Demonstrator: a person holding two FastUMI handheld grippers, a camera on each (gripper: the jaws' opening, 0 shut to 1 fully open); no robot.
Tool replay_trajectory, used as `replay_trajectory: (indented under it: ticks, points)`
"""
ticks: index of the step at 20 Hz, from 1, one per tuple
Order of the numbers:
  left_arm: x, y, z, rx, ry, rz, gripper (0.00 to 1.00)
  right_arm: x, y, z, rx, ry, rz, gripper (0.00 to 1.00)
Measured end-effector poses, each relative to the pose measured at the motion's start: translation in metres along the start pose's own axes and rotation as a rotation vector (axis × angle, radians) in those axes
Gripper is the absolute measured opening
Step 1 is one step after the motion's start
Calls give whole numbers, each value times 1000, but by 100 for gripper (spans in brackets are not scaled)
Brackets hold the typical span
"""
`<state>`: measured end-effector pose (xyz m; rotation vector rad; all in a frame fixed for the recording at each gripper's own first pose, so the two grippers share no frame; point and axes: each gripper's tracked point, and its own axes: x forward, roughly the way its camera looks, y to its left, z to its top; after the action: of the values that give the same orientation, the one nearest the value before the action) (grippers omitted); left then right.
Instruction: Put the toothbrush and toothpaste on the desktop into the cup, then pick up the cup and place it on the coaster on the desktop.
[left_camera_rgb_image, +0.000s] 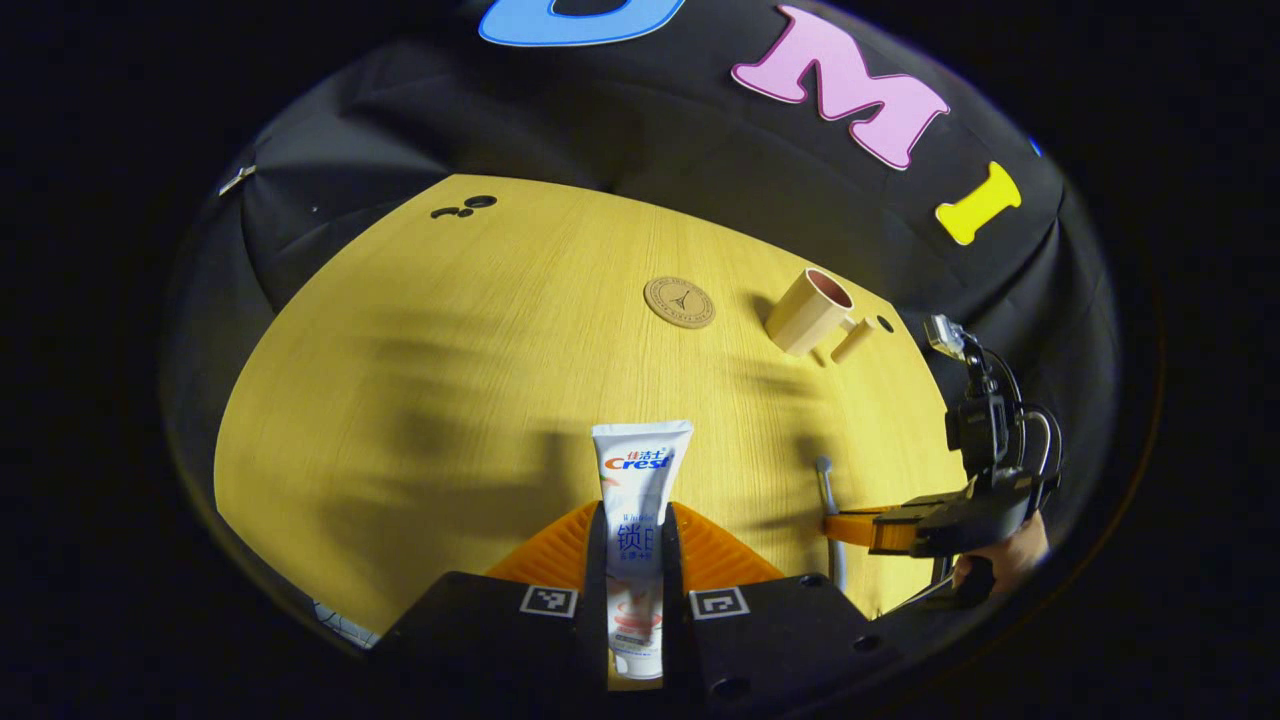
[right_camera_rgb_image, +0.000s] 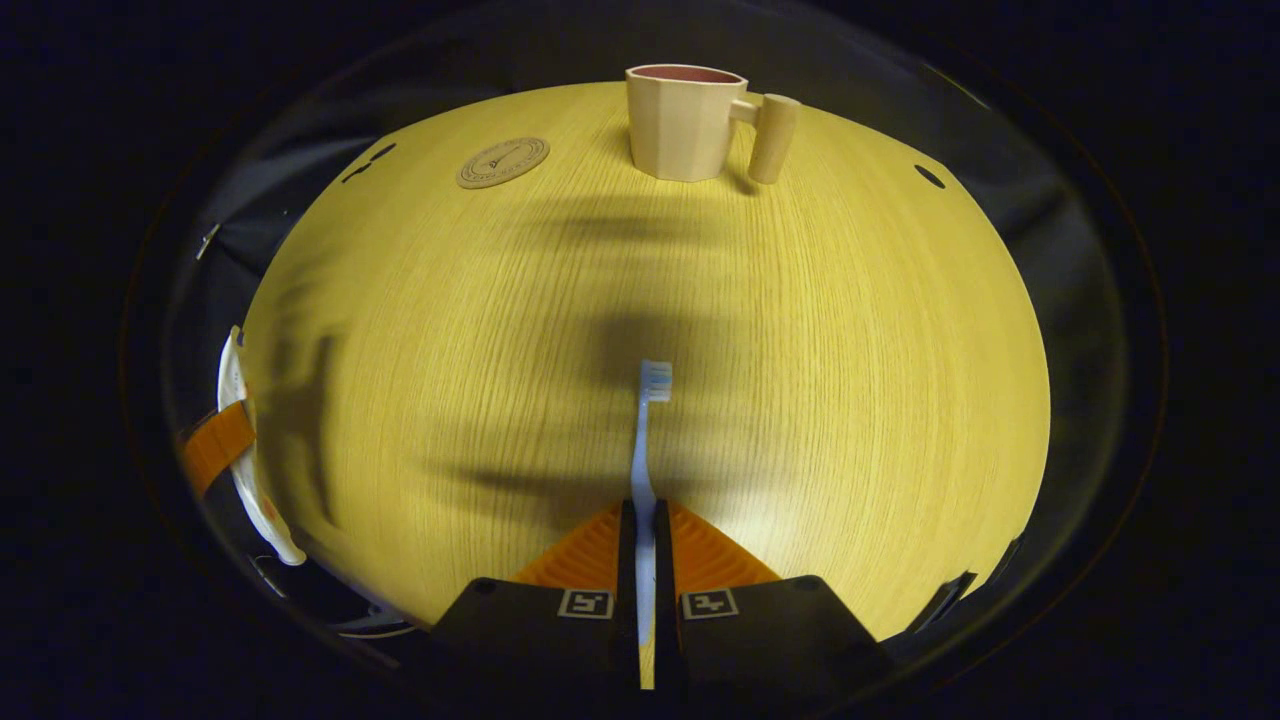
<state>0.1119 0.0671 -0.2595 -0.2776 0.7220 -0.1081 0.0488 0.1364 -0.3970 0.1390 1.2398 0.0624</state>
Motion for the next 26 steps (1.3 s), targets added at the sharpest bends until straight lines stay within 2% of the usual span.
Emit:
replay_trajectory:
  ticks: [4, 5, 6, 10, 11, 12, 14, 20, 24, 26]
  points:
    - [-4, -23, 29, -33, -103, -47, 27, -27, 3, 25, 31, -235, 73, 10]
    - [-4, -34, 39, -37, -129, -77, 31, -37, 2, 34, 44, -295, 93, 10]
    - [-5, -45, 50, -40, -153, -108, 27, -47, 1, 43, 59, -352, 113, 10]
    - [-4, -100, 113, -75, -304, -234, 27, -86, -12, 80, 121, -542, 184, 10]
    - [-4, -114, 130, -76, -352, -263, 31, -94, -16, 92, 124, -592, 202, 10]
    - [-3, -126, 147, -72, -399, -286, 26, -103, -18, 100, 127, -636, 211, 10]
    - [-1, -148, 177, -63, -494, -322, 26, -115, -28, 120, 128, -726, 238, 10]
    - [20, -205, 251, -98, -706, -453, 26, -147, -56, 166, 113, -914, 276, 10]
    - [44, -233, 292, -88, -841, -488, 26, -155, -64, 186, 120, -978, 300, 10]
    - [68, -241, 299, -74, -855, -477, 26, -154, -71, 195, 132, -996, 307, 10]
